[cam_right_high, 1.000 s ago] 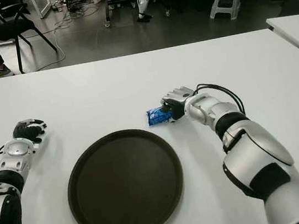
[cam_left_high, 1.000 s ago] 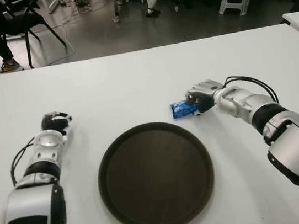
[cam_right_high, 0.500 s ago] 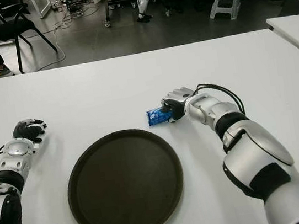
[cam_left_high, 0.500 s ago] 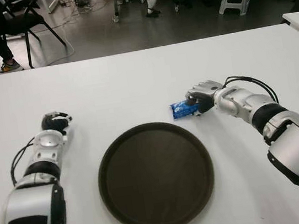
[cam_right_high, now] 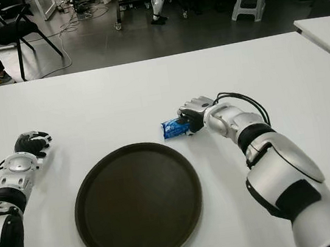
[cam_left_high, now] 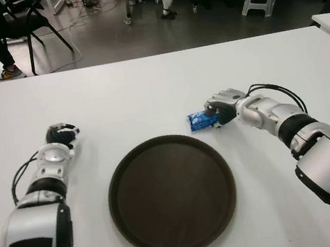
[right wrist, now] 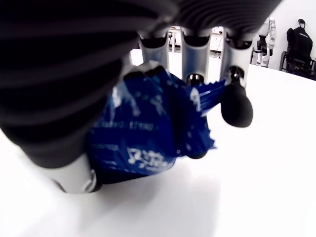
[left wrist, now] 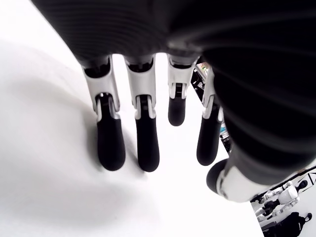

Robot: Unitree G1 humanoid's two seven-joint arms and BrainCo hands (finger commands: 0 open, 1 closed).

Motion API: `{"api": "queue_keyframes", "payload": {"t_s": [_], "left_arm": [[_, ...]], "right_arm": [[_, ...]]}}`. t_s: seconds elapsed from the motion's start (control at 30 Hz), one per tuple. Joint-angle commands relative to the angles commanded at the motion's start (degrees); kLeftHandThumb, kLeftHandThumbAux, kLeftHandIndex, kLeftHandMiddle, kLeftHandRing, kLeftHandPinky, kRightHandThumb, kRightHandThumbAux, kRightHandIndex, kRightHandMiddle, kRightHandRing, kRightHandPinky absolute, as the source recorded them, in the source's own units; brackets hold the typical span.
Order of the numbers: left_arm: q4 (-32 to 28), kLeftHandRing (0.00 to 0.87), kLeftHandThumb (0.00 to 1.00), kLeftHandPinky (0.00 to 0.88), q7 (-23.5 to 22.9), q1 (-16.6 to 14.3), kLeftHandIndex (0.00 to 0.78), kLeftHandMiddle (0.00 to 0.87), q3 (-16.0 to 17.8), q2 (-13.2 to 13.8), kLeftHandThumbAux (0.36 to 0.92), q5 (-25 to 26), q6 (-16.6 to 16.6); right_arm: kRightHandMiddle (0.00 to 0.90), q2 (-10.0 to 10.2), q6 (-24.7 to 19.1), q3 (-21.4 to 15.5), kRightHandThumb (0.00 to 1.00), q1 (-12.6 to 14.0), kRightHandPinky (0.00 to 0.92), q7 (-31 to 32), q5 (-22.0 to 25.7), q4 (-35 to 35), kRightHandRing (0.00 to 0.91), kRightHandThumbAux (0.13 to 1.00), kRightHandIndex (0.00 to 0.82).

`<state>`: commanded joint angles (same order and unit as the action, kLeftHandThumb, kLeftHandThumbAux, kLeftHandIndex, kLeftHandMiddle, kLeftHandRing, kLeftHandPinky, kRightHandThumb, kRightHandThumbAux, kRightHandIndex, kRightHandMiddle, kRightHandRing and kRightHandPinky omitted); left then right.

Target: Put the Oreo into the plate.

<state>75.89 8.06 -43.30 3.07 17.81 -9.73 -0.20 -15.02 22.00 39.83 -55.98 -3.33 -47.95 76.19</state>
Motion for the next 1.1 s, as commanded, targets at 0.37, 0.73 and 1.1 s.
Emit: {"api": "queue_keyframes", "payload": {"t_s": [0.37,0.73,1.1], "left_arm": [[0.08,0.166,0.670,0.211,-0.99,-0.02,0.397,0.134,0.60,0.07,0.729,0.54,-0.46],[0.07,0.161,0.670,0.214,-1.37,-0.06,0.397,0.129,0.47,0.16,0.729,0.40,-0.38],[0.05,0.164,0.668,0.198,-0.91,-0.13,0.397,0.136,0.21,0.09,0.730,0.12,-0.07]], "right_arm": [[0.797,0.73,1.20,-6.18,0.717,-0.62,0.768,1.00,5.49,-0.60,0.783,0.712,0.440],[0.779,1.77,2.36,-12.85,0.727,0.57,0.759,2.17,12.59,-1.78,0.772,0.708,0.439],[0.832,2.72,2.40,-16.81,0.734,1.57,0.805,2.45,17.13,-2.68,0.816,0.707,0.441]]}}
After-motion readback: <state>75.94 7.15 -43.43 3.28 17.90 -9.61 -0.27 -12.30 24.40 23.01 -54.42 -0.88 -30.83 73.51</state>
